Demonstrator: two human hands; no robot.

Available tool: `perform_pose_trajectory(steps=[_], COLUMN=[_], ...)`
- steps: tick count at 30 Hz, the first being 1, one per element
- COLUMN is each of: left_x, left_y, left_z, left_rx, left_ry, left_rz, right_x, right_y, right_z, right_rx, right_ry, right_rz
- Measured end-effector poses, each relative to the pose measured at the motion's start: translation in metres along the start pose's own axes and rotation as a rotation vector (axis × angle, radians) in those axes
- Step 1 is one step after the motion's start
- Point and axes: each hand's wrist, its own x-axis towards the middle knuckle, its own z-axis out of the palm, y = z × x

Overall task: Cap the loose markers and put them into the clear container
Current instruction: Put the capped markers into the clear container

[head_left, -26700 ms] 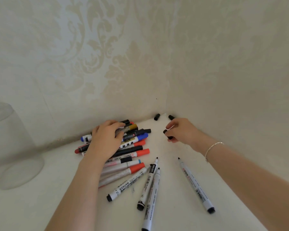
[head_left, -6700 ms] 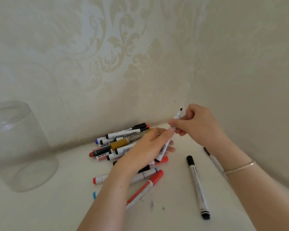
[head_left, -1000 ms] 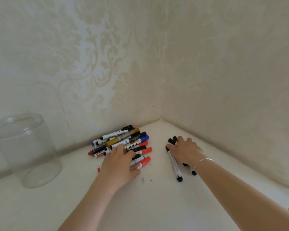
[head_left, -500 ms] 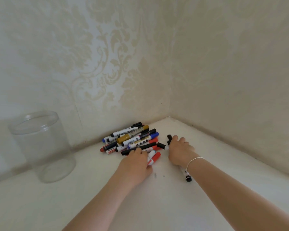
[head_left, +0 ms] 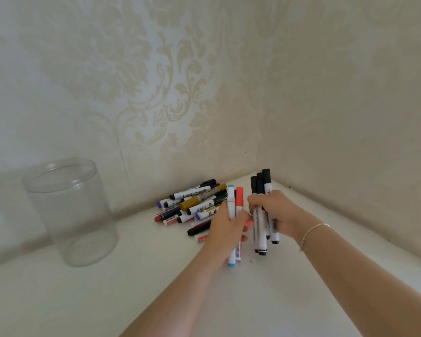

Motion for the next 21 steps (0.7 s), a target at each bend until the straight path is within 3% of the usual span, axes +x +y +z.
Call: perform_pose_trajectory(steps=[5,7,8,10,15,19,21], left_x=[0.011,0.012,0.013,0.018,0.027,0.037,0.047], left_y=[-0.004,-0.005,-0.006,-0.01,-0.004,-0.016,-0.022], left_z=[0.005,0.01,0.012,0.02,0.019,-0.014,-0.04], left_rx=[-0.069,0.091,0.258,0.364,0.418,0.905,1.161], left_ry=[0.115,0.128,0.203,0.297,0.078,0.19,0.187], left_rz=[0.014,0.109,0.199,0.302,0.183,0.466,0.426], right_x=[-0.005,-0.003,-0.001,0.001,0.009,0.009,0.002], right_y=[0.005,0.009,0.009,0.009,0.013,0.014,0.016], right_z=[0.012,0.015,0.016,0.018,0.023,0.014,0.011], right_rx=[0.278,0.361,0.4,0.425,0.416,0.245,0.111], right_ry=[-0.14,-0.174,-0.182,-0.193,0.0,0.09,0.058], right_rz=[0.075,0.085,0.08,0.06,0.104,0.183,0.234])
